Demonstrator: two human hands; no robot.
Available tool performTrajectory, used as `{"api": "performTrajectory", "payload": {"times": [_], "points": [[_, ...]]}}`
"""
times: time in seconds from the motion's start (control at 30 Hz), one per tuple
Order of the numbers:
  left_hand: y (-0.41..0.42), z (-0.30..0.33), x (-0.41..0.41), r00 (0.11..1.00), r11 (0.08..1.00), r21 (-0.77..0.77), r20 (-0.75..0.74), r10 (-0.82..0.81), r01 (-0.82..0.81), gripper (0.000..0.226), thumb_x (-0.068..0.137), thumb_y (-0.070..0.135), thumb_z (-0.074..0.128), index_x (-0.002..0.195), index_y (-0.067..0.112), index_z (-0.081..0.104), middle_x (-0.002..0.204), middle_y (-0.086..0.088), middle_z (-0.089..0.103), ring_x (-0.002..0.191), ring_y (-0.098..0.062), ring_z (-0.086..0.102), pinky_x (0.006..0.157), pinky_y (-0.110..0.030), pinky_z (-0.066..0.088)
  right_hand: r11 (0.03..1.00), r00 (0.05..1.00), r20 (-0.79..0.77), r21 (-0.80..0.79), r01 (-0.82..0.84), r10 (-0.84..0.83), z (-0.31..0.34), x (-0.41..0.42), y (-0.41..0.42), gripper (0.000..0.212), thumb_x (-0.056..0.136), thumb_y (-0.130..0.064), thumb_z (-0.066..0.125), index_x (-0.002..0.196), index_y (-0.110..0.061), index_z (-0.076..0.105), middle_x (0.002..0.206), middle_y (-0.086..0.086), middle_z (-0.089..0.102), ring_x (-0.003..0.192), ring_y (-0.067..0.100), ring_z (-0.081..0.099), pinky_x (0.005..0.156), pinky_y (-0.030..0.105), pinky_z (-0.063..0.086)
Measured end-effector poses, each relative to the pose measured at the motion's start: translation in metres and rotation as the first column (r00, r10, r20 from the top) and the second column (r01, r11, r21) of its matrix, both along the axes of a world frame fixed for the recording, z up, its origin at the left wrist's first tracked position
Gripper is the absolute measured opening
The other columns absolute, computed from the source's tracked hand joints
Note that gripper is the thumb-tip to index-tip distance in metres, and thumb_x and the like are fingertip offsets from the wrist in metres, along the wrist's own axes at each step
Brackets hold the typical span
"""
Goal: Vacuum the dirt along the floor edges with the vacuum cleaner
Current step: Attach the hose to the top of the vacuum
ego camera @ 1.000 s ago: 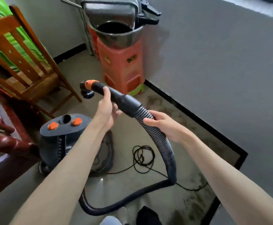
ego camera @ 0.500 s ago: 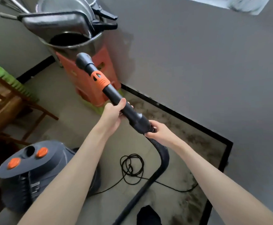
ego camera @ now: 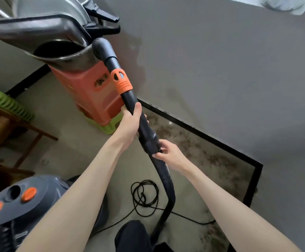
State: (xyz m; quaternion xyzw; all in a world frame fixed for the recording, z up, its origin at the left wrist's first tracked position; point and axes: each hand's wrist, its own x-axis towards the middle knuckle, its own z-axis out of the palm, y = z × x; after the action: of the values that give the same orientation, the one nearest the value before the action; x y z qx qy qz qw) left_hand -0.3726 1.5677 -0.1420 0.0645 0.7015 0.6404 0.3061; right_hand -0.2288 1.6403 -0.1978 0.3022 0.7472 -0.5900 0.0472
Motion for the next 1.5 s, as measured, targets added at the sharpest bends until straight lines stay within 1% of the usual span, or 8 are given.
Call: {"api": "performTrajectory", "payload": {"times": [0.37, 0.57, 0.67, 0.87, 1.0, 1.13, 1.37, 1.5], "points": [[0.012, -0.064, -0.074, 0.961, 0.981, 0.119, 0.211, -0.178, 0.156, 0.015, 0.102, 0.034, 0.038, 0.102, 0.019, 0.041, 0.082, -0.009, 0.055, 0.067, -0.020, 0.064, 0.067, -0.033, 0.055, 0.949, 0.985, 0.099, -0.297, -0.104, 0.139, -0.027, -0.069, 0.034, 0.048, 0.090, -0.013, 0.067, 0.136, -0.017, 0.051, 0.128, 0.005, 0.063, 0.118, 0.018, 0.060, 0.103, 0.032, 0.046], [-0.010, -0.106, -0.133, 0.871, 0.969, 0.163, 0.429, -0.238, 0.185, 0.029, 0.101, 0.031, 0.041, 0.117, 0.006, 0.041, 0.089, -0.012, 0.057, 0.073, -0.022, 0.068, 0.068, -0.034, 0.057, 0.963, 0.981, 0.157, -0.259, -0.073, 0.116, -0.068, -0.130, 0.012, 0.022, 0.086, -0.027, 0.073, 0.104, -0.030, 0.060, 0.098, -0.014, 0.067, 0.084, -0.007, 0.065, 0.069, 0.008, 0.047], [-0.007, -0.117, -0.163, 0.876, 0.991, 0.131, 0.473, -0.091, 0.032, 0.034, 0.100, 0.024, 0.047, 0.125, 0.001, 0.043, 0.103, -0.016, 0.060, 0.089, -0.028, 0.067, 0.079, -0.040, 0.055, 0.994, 0.978, 0.201, -0.101, -0.034, 0.053, -0.087, -0.146, -0.002, 0.048, 0.080, -0.031, 0.078, 0.114, -0.029, 0.045, 0.103, -0.018, 0.056, 0.094, 0.001, 0.057, 0.069, 0.013, 0.042], [0.008, -0.149, -0.185, 0.899, 0.929, -0.322, 0.327, 0.292, -0.185, 0.073, 0.096, 0.041, 0.048, 0.148, 0.006, 0.013, 0.144, -0.019, 0.042, 0.126, -0.036, 0.049, 0.105, -0.049, 0.040, 0.996, 0.976, 0.219, 0.086, -0.014, -0.005, -0.111, -0.179, -0.027, 0.054, 0.077, -0.036, 0.078, 0.111, -0.029, 0.037, 0.101, -0.013, 0.052, 0.087, 0.008, 0.054, 0.066, 0.022, 0.039], [0.000, -0.164, -0.199, 0.944, 0.951, -0.288, 0.270, 0.190, -0.109, 0.060, 0.098, 0.036, 0.047, 0.141, 0.001, 0.024, 0.126, -0.016, 0.054, 0.111, -0.031, 0.058, 0.097, -0.045, 0.047, 0.999, 0.966, 0.258, -0.033, -0.024, 0.032, -0.121, -0.190, -0.028, 0.059, 0.073, -0.042, 0.080, 0.113, -0.031, 0.038, 0.101, -0.017, 0.052, 0.087, -0.008, 0.050, 0.060, 0.010, 0.040], [-0.005, -0.172, -0.210, 0.967, 0.997, -0.070, 0.255, 0.002, 0.017, 0.023, 0.099, 0.026, 0.049, 0.108, 0.005, 0.043, 0.080, -0.005, 0.052, 0.069, -0.017, 0.057, 0.067, -0.030, 0.050, 0.990, 0.972, 0.220, -0.134, -0.048, 0.077, -0.130, -0.204, -0.017, 0.055, 0.074, -0.038, 0.082, 0.114, -0.032, 0.046, 0.104, -0.023, 0.054, 0.088, -0.013, 0.051, 0.060, 0.003, 0.039], [0.012, -0.204, -0.234, 0.945, 0.967, 0.004, 0.211, -0.248, 0.253, 0.018, 0.100, 0.027, 0.046, 0.090, 0.013, 0.044, 0.077, -0.004, 0.051, 0.065, -0.017, 0.054, 0.068, -0.033, 0.049, 0.899, 0.977, 0.170, -0.436, -0.040, 0.126, -0.175, -0.218, 0.002, 0.043, 0.082, -0.026, 0.078, 0.118, -0.030, 0.054, 0.105, -0.017, 0.065, 0.085, -0.010, 0.062, 0.066, 0.005, 0.047], [0.021, -0.247, -0.225, 0.940, 0.990, 0.015, 0.311, -0.139, 0.141, 0.015, 0.099, 0.027, 0.047, 0.096, 0.013, 0.044, 0.080, -0.004, 0.051, 0.066, -0.017, 0.055, 0.059, -0.027, 0.052, 0.913, 0.974, 0.178, -0.405, -0.058, 0.141, -0.218, -0.214, 0.022, 0.046, 0.084, -0.024, 0.076, 0.123, -0.019, 0.053, 0.109, -0.007, 0.064, 0.088, -0.004, 0.061, 0.071, 0.010, 0.046]]}}
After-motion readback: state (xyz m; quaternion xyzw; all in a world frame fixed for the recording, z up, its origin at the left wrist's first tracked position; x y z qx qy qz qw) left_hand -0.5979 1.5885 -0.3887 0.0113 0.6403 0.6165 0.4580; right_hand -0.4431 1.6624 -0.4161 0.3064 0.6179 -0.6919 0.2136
